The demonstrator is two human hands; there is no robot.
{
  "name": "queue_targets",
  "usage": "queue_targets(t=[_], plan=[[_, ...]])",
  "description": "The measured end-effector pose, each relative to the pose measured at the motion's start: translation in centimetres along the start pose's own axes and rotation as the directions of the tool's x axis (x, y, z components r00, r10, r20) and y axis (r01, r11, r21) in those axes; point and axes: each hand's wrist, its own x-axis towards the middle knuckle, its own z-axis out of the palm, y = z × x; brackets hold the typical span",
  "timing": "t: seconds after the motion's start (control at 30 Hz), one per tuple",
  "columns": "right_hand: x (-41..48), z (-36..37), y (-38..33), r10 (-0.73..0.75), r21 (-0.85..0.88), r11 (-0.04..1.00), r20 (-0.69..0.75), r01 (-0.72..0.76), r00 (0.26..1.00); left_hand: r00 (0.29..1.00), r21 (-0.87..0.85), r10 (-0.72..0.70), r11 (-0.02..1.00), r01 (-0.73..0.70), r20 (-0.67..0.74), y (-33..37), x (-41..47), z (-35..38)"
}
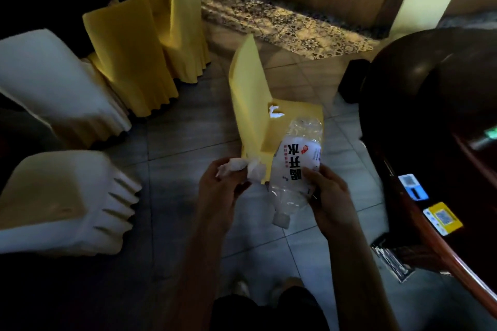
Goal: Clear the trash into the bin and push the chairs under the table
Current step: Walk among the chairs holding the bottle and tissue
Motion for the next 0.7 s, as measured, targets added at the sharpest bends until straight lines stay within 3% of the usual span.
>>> queue_targets(t=[0.5, 0.7], plan=[[25.2, 0.1, -7.1, 0.019, 0.066, 0.998, -0.111, -0.012, 0.994, 0.998, 0.126, -0.024, 0.992, 0.017, 0.056, 0.5, 23.9, 12.6], [38.2, -0.5, -9.6, 0.135, 0.095, 0.988, -0.139, -0.122, 0.981, 0.998, 0.225, -0.062, 0.972, 0.059, 0.008, -0.8, 35.7, 19.4]])
